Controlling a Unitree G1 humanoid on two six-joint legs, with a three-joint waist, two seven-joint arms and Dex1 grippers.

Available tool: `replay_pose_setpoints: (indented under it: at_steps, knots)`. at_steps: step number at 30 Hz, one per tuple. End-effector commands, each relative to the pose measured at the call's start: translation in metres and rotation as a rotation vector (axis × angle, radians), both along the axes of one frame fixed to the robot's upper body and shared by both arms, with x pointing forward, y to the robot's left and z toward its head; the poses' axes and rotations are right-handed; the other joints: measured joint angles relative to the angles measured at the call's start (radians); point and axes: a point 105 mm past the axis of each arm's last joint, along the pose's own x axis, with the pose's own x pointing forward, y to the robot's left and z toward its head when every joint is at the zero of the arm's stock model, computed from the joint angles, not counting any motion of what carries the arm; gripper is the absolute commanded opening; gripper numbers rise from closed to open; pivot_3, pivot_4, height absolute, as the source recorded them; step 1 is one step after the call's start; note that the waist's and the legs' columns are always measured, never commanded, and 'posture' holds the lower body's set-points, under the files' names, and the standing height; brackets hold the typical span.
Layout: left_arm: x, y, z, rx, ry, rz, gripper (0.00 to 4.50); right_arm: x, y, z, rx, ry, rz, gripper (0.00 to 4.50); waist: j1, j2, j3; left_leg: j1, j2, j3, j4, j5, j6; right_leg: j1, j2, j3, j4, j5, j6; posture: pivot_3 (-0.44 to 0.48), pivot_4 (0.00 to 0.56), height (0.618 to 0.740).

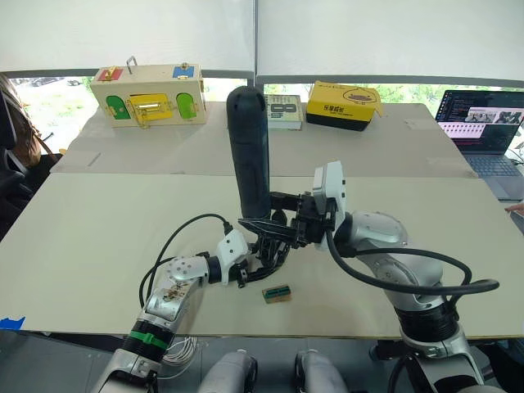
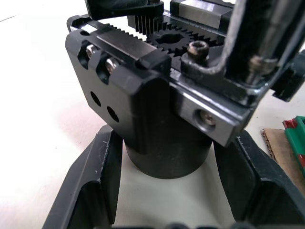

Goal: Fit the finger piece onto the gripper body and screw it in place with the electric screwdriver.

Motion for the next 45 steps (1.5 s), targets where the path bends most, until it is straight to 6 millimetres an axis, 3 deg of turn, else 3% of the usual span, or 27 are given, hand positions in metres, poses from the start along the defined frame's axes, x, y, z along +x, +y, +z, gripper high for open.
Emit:
replay_pose_setpoints:
  at_steps: [1, 30, 45]
  knots:
    - [-0.010, -0.003, -0.016, 0.034, 0.069, -0.032, 2.27, 0.006, 0.001, -0.016, -0.036, 0.047, -0.033, 1.90, -0.001, 0.000, -0.001, 0.001, 0.000, 0.000, 0.000, 0.000, 0.000, 0.000, 0.000, 0.000, 0.000, 0.000, 0.000, 0.000, 0.150, 0.740]
    - [-0.011, -0.003, -0.016, 0.026, 0.079, -0.024, 2.27, 0.007, 0.005, -0.047, -0.123, 0.050, -0.053, 1.90, -0.004, 0.003, -0.008, 0.012, 0.000, 0.000, -0.004, -0.001, 0.000, 0.011, -0.001, 0.000, -0.002, -0.009, 0.011, 0.000, 0.150, 0.740]
    - [-0.007, -0.002, -0.011, 0.013, 0.050, -0.015, 2.27, 0.017, -0.002, -0.032, -0.061, 0.105, -0.093, 1.90, -0.003, 0.003, -0.008, 0.012, 0.001, 0.000, -0.004, -0.004, -0.001, 0.013, -0.002, 0.001, -0.002, -0.011, 0.012, 0.000, 0.150, 0.740]
